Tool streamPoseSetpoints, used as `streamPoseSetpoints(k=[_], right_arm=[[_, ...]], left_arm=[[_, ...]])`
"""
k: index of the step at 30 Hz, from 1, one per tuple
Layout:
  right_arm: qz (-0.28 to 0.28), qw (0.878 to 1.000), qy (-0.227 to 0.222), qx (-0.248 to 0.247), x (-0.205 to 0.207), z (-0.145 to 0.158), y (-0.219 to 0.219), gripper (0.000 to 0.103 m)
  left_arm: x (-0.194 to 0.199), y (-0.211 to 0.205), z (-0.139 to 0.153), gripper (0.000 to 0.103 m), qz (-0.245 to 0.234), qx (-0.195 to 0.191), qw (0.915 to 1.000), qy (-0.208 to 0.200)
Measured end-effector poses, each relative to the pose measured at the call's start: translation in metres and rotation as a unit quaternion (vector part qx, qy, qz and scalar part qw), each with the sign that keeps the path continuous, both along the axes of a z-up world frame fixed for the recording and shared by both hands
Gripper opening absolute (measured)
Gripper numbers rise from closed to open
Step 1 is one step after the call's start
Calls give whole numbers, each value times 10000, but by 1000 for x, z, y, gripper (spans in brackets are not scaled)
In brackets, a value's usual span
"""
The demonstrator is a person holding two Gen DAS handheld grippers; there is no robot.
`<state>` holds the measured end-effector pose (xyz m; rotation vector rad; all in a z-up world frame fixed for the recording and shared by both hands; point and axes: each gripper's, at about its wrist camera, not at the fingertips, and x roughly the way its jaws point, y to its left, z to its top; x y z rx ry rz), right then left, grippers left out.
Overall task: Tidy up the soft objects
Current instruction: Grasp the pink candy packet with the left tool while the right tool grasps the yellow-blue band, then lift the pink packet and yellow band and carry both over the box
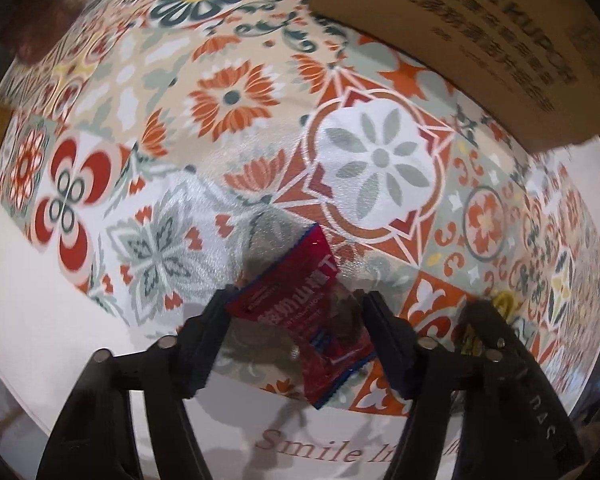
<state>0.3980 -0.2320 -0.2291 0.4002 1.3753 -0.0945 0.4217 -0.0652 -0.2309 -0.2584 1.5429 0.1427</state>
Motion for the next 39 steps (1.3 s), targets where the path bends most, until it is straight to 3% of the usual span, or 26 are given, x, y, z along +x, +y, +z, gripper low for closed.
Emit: streamPoseSetpoints(k=[4,7,18,23,28,39], right_arm=[[42,10000,-63,-34,-6,4,2,33],[106,9999,-123,-14,-10,7,7,33],[276,9985,-457,87,-25,30,17,32],[378,9968,-699,84,-33,47,22,32],[509,9945,-914,82,-38,67,28,32],[636,9873,-1455,78,-47,110,36,32]], left_arm=[[0,1,6,39,-339,-80,9991,-231],[-2,7,8,34,-425,-251,9983,-326],[-24,24,28,31,-759,-429,9931,-784],[-33,30,49,31,-914,-609,9863,-1233],[-41,38,71,31,-1077,-505,9795,-1626],[-49,45,121,31,-1281,-675,9659,-2146]])
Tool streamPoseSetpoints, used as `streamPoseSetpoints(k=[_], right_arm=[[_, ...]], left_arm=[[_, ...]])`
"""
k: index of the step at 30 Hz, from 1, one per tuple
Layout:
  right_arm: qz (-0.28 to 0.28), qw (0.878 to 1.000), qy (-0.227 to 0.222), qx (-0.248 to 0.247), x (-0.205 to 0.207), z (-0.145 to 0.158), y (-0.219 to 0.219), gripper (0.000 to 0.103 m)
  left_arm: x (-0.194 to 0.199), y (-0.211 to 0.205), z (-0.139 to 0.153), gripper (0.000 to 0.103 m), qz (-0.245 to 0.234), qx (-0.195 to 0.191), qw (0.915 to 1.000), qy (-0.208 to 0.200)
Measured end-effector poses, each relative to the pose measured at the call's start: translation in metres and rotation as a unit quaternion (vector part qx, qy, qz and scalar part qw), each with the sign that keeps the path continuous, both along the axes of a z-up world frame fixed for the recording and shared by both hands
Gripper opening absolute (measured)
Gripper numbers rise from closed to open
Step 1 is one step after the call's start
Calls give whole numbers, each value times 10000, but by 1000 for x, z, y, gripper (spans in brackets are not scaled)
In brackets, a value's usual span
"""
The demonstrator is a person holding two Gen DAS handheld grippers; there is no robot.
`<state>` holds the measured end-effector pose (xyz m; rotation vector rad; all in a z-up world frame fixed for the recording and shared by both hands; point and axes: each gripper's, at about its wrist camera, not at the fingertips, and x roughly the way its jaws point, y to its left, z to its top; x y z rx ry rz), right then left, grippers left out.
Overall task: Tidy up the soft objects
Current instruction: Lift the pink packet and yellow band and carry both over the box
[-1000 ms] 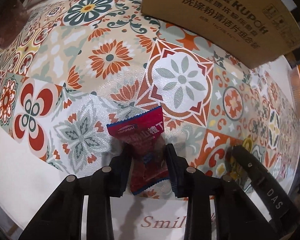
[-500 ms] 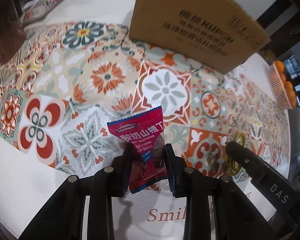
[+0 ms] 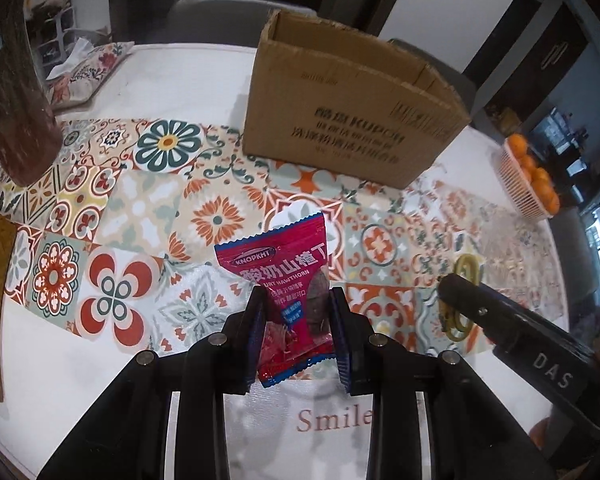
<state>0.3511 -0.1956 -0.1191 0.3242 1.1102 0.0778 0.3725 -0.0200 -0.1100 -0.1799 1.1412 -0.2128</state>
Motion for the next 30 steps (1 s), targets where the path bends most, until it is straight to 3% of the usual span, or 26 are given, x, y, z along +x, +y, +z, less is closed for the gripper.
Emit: streamPoseSetpoints(k=[14,30], right_arm=[[81,9968,-801,-3,-4,54,6,32],[77,9863,-1630,-248,6,112,4,32]], left_arm=[[-1,3,58,31,-252,-113,9969,-730],[12,-4,113,31,-524,-118,9863,-1558]])
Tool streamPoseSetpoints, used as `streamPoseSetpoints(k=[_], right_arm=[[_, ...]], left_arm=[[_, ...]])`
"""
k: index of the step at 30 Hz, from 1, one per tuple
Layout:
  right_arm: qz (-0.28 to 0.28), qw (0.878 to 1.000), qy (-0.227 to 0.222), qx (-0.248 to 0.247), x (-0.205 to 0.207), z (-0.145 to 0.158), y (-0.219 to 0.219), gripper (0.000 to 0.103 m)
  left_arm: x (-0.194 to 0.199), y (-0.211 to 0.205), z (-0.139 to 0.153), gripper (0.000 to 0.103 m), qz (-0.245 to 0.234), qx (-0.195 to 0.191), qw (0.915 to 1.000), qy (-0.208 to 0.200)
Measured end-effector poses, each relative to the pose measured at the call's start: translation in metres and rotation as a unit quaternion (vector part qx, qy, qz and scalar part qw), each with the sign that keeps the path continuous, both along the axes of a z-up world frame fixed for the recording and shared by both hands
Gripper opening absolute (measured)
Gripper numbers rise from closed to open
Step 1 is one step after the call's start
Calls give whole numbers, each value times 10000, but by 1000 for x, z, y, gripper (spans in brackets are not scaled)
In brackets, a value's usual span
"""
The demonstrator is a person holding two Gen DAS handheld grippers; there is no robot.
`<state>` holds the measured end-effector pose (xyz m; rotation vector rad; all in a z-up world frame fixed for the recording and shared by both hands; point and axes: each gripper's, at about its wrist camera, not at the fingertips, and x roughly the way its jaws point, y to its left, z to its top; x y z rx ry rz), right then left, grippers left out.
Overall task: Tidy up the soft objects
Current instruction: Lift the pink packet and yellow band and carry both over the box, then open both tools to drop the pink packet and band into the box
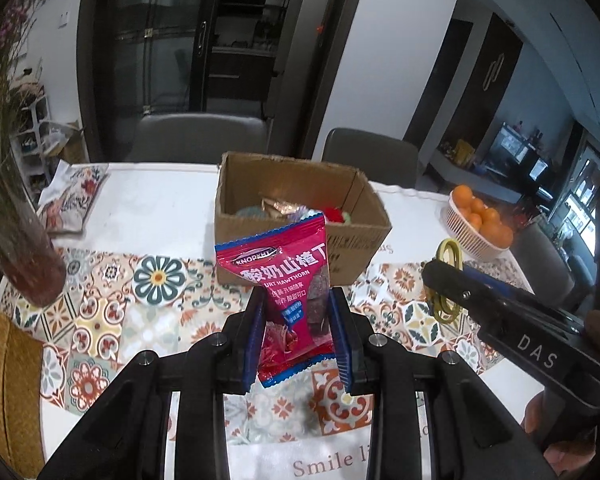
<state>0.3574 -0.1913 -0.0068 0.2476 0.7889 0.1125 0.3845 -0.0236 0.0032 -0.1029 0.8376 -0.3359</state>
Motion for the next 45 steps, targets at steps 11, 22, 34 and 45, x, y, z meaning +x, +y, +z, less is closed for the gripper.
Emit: streamPoseSetpoints(k=[11,22,34,45], right_arm=[[39,9993,-356,-57,29,25,-1,32],[61,9984,-546,-140,73,39,-6,32],[84,9993,-291,-196,126,27,-17,32],[154,9989,308,-311,181,2,-21,33]], left_arm=[[25,-4,21,31,-51,94,9993,-369],[68,-14,34,31,-143,255,9976,-628],[126,-30,20,31,-428,375,9979,-322],[182,-47,-7,31,-594,691,9955,255]])
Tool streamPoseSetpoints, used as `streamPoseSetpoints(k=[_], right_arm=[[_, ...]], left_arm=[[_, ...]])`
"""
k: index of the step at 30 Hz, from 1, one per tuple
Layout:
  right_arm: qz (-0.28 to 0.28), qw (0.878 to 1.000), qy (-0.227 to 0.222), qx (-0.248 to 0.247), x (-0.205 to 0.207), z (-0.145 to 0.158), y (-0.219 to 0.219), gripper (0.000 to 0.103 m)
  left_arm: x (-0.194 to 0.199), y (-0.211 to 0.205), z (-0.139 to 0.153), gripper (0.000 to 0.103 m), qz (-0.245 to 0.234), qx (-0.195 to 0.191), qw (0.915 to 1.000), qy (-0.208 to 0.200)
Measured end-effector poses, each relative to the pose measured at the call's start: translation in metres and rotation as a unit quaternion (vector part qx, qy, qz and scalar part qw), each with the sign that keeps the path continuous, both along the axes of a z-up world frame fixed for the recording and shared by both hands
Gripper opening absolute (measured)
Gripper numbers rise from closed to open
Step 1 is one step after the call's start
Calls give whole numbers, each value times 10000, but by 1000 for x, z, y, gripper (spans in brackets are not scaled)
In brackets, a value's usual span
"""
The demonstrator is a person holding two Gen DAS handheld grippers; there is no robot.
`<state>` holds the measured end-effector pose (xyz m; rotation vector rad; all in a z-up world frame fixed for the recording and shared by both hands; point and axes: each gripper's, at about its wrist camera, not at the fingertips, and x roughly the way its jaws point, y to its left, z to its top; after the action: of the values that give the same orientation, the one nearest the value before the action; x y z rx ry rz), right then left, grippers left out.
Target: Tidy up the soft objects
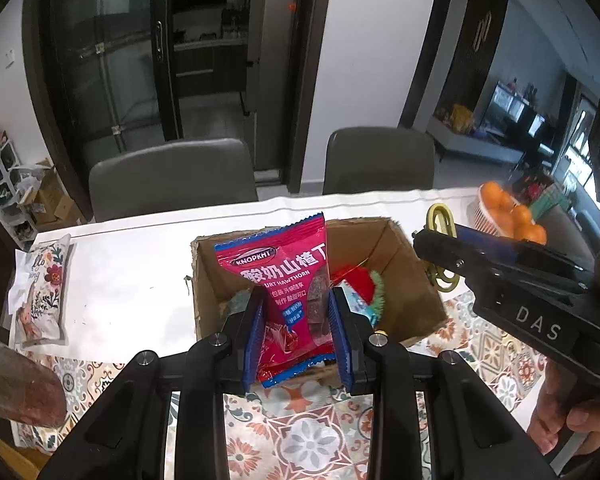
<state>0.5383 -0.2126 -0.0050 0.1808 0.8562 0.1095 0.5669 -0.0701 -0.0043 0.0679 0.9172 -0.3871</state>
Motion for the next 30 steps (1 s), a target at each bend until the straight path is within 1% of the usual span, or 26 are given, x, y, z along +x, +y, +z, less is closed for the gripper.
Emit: streamPoseSetpoints(k=[5,9,10,13,16,17,20,22,25,30], right_arm=[[-58,9994,348,-64,21,-20,-5,33],[-45,9981,583,-187,32,-35,-3,35],[-35,9980,599,-195,34,-38,-4,37],[-115,9974,668,-253,36,-46,-6,41],[-195,9966,702,-376,37,-49,-9,42],[-239,9965,690,-400,34,-48,-10,42],[-269,9962,633,-540,26,-45,-8,42],[-261,9964,583,-560,19,-42,-7,42],[-260,9972,444,-533,1,-33,-3,42],[-262,9976,117,-638,-39,-12,11,42]], left_arm=[[18,-7,-18,32,-59,237,9993,292],[32,-13,-41,32,-81,554,9965,624],[33,-15,-45,34,-88,634,9957,677],[34,-15,-53,49,20,767,9942,759],[29,-10,-52,52,93,785,9946,677],[27,-8,-49,54,137,805,9947,631],[14,-2,-39,59,328,831,9953,371],[7,3,-31,60,435,853,9952,218],[-8,9,-19,64,542,814,9952,24],[-42,25,5,65,658,669,9951,-325]])
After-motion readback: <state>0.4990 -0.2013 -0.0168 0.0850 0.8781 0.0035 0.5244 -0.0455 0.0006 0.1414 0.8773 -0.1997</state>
